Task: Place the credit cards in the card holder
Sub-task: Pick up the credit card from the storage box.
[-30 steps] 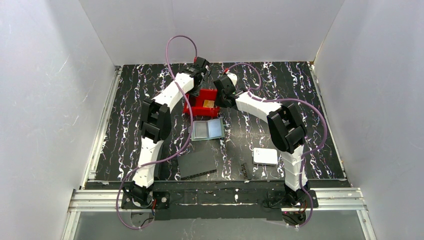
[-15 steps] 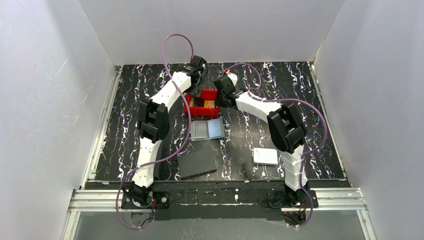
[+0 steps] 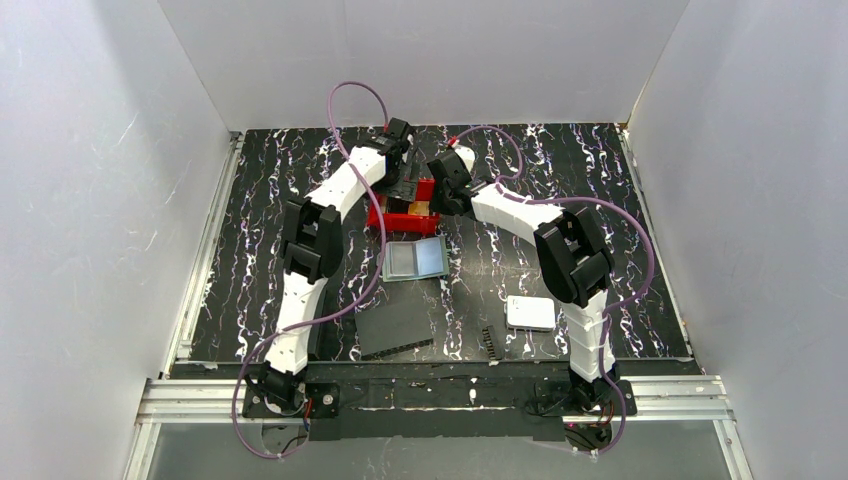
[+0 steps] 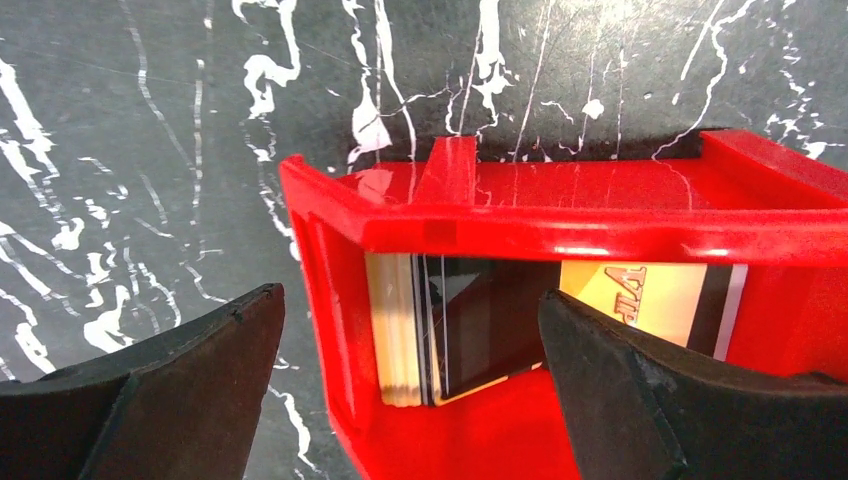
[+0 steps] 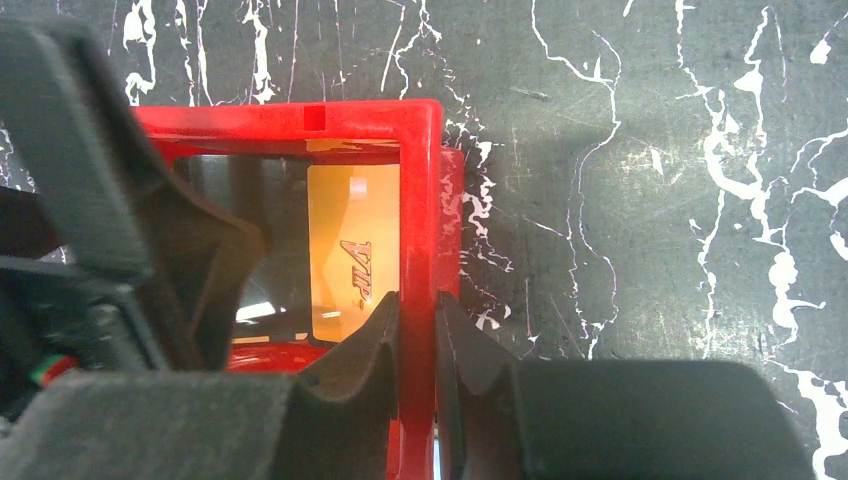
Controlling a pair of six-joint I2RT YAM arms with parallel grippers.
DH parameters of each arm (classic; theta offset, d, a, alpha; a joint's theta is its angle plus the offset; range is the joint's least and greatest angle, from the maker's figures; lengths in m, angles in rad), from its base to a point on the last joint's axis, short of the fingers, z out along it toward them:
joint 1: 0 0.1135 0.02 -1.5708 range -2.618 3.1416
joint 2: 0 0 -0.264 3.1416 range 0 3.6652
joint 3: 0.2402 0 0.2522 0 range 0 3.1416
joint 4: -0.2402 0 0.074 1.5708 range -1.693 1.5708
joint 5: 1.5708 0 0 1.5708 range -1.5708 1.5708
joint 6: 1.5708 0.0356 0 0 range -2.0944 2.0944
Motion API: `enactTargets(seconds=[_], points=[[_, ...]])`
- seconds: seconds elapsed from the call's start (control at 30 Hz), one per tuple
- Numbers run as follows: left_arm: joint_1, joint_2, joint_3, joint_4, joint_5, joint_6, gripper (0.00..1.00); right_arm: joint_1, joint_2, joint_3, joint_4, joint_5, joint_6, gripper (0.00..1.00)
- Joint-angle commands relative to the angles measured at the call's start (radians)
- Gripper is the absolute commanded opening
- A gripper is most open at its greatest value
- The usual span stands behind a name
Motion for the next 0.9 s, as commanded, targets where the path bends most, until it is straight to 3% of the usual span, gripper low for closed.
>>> enactTargets(seconds=[0.0, 0.1, 0.23, 0.33, 0.47, 0.53, 0.67, 0.77, 0.87], points=[[0.0, 0.038, -0.001, -0.032, 0.016, -0.03, 0.98, -0.008, 0.013, 0.003, -0.048, 0.008, -0.005, 0.1], [0.0, 0.05, -0.021, -0.04, -0.067, -0.014, 0.98, -0.008, 0.012, 0.004, -0.046, 0.009, -0.004, 0.1], [-0.002, 0.052, -0.04, -0.038, -0.17, 0.016, 0.89, -0.008, 0.015, 0.004, -0.046, 0.008, -0.005, 0.1], [-0.001, 0.049, -0.023, -0.038, -0.218, 0.04, 0.75, -0.008, 0.017, 0.005, -0.046, 0.007, -0.005, 0.1], [-0.002, 0.015, -0.013, -0.029, -0.239, 0.057, 0.48, -0.008, 0.017, 0.006, -0.049, 0.01, -0.005, 0.1], [-0.001, -0.002, -0.018, -0.02, -0.243, 0.059, 0.44, -0.008, 0.016, 0.003, -0.051, 0.011, -0.004, 0.1], [-0.001, -0.017, -0.025, -0.017, -0.224, 0.065, 0.47, -0.008, 0.015, 0.0, -0.049, 0.01, -0.002, 0.1], [-0.001, -0.028, -0.031, -0.025, -0.205, 0.064, 0.75, -0.008, 0.017, -0.002, -0.049, 0.007, -0.003, 0.1], [-0.001, -0.049, -0.029, -0.03, -0.184, 0.063, 0.84, -0.008, 0.015, -0.002, -0.049, 0.008, -0.002, 0.1]])
